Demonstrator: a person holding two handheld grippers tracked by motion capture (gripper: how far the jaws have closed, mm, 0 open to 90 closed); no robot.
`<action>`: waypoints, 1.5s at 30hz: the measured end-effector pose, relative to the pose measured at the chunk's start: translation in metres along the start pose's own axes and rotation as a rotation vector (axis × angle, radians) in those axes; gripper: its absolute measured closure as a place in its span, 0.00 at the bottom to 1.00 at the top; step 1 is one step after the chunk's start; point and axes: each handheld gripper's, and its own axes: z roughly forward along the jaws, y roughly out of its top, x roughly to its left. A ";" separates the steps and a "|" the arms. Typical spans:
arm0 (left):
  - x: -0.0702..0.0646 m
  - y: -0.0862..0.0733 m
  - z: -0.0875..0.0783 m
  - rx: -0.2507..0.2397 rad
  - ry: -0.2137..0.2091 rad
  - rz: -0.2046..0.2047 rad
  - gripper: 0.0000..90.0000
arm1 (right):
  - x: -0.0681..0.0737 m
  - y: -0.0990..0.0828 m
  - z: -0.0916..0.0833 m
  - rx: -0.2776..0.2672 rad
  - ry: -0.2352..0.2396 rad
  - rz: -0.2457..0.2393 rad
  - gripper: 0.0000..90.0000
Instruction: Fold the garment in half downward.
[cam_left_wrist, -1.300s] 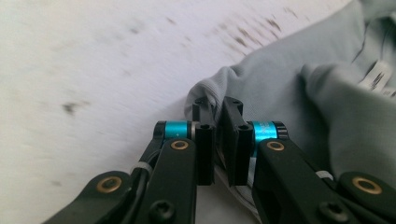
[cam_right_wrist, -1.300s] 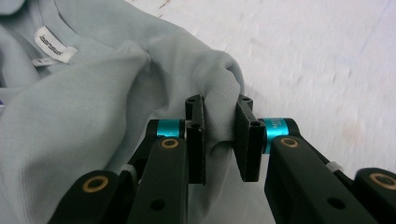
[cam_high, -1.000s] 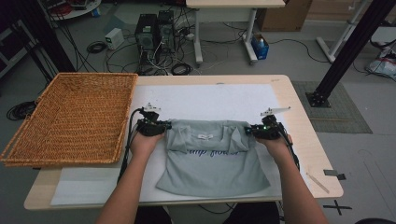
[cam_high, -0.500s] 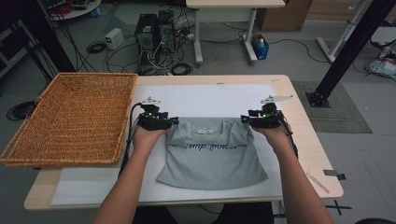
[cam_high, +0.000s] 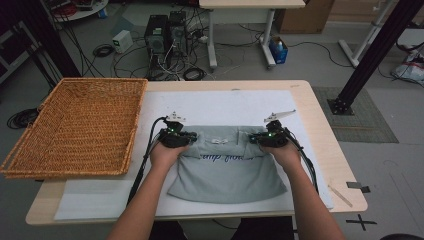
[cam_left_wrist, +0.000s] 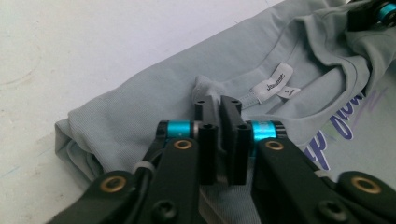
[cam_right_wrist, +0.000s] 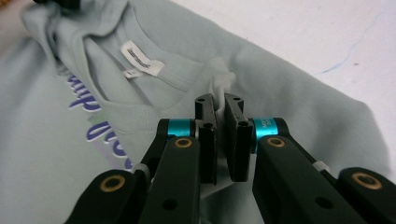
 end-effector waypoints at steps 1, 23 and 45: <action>-0.002 0.000 -0.002 -0.006 -0.008 0.004 0.96 | 0.000 -0.002 -0.004 -0.017 0.005 0.006 0.96; -0.096 -0.110 -0.084 -0.114 -0.016 -0.012 0.91 | 0.098 -0.109 -0.078 -0.090 -0.006 -0.058 0.95; -0.052 -0.086 -0.077 -0.131 0.085 -0.104 0.47 | 0.060 -0.113 -0.068 -0.050 -0.063 0.019 0.96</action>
